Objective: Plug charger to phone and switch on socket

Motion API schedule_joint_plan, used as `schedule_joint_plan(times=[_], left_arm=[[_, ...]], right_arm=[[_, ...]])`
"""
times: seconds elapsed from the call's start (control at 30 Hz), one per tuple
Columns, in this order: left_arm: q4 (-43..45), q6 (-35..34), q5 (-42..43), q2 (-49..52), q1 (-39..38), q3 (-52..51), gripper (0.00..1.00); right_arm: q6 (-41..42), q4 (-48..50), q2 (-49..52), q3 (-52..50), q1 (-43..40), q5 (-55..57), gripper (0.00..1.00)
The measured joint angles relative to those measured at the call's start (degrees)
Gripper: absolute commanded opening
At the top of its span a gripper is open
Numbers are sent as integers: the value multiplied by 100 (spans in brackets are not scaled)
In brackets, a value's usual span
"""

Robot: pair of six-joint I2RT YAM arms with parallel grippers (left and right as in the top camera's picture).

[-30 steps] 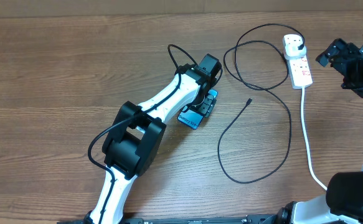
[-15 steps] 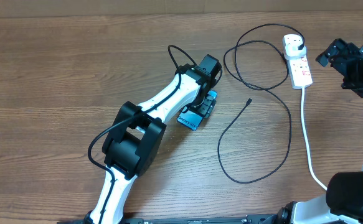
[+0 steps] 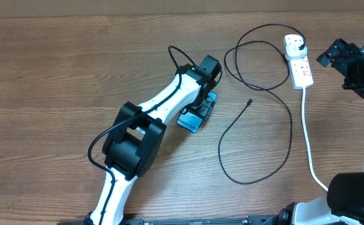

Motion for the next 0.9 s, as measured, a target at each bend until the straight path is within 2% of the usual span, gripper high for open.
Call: schedule_joint_plan(times=[0.3, 0.9], left_arm=[[-81, -52, 26, 0, 0, 22, 61], [-1228, -1152, 192, 96, 0, 227, 57]], right_arm=[[2, 2, 0, 0, 0, 0, 100], [2, 0, 0, 0, 0, -2, 100]])
